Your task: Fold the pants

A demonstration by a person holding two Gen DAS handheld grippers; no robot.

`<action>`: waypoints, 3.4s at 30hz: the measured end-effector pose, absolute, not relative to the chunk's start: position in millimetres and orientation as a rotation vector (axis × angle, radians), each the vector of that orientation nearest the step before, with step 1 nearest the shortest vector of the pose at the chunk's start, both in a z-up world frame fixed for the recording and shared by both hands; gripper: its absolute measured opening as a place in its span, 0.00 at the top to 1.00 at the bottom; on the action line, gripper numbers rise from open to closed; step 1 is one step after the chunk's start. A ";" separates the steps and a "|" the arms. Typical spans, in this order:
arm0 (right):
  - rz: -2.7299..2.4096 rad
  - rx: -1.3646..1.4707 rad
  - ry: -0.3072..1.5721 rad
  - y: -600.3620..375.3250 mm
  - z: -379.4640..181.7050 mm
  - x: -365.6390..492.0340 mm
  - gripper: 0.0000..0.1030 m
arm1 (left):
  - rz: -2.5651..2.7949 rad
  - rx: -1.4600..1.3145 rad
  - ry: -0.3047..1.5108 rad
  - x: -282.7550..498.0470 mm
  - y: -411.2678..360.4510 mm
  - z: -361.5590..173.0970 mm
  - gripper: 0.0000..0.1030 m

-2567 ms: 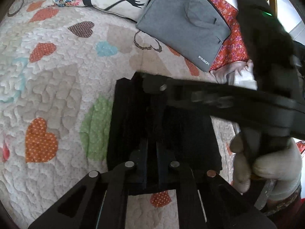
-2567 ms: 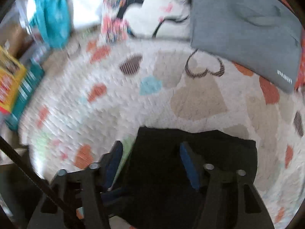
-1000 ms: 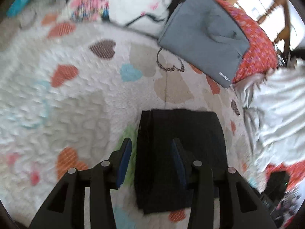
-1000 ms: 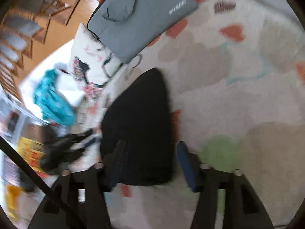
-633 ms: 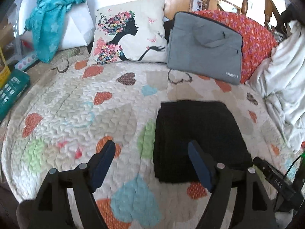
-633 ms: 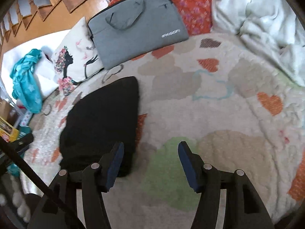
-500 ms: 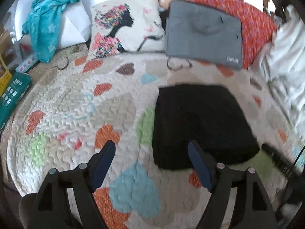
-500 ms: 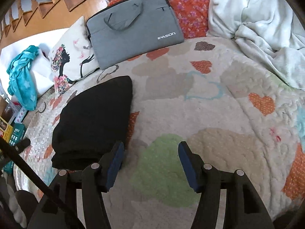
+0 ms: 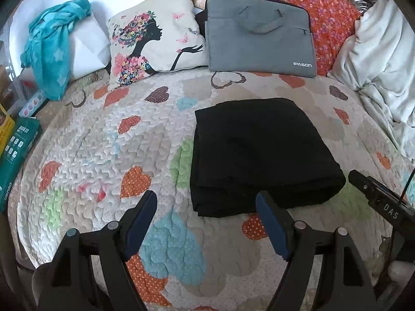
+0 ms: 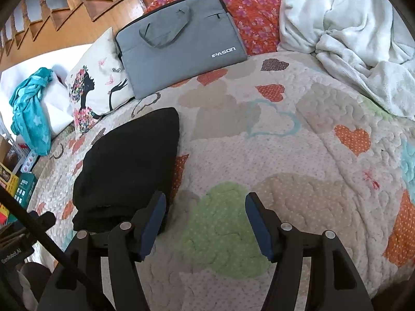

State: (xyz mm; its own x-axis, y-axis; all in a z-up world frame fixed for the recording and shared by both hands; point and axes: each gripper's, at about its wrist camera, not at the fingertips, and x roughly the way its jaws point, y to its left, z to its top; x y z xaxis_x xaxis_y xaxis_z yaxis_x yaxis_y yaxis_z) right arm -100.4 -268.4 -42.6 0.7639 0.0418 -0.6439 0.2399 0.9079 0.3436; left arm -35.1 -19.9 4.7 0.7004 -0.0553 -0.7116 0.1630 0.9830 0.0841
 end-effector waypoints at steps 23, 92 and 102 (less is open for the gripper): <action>-0.120 0.424 0.730 -264.6 -50.8 -96.3 0.32 | -0.165 0.115 0.835 -32.0 -19.4 -2.5 0.24; 0.272 0.523 1.007 -252.3 -39.9 92.9 0.72 | -0.633 -0.411 1.158 161.8 2.8 -38.3 0.70; 0.260 0.513 0.826 -257.5 20.1 108.3 0.76 | -0.628 -0.524 1.046 200.3 8.6 1.7 0.72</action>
State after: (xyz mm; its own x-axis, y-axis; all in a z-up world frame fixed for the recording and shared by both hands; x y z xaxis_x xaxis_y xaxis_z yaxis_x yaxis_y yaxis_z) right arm 108.3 -257.5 20.1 0.6560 0.4129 -0.6318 -0.0237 0.8479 0.5296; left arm 200.3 8.6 1.7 0.3587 -0.6949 -0.6232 0.2228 0.7121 -0.6658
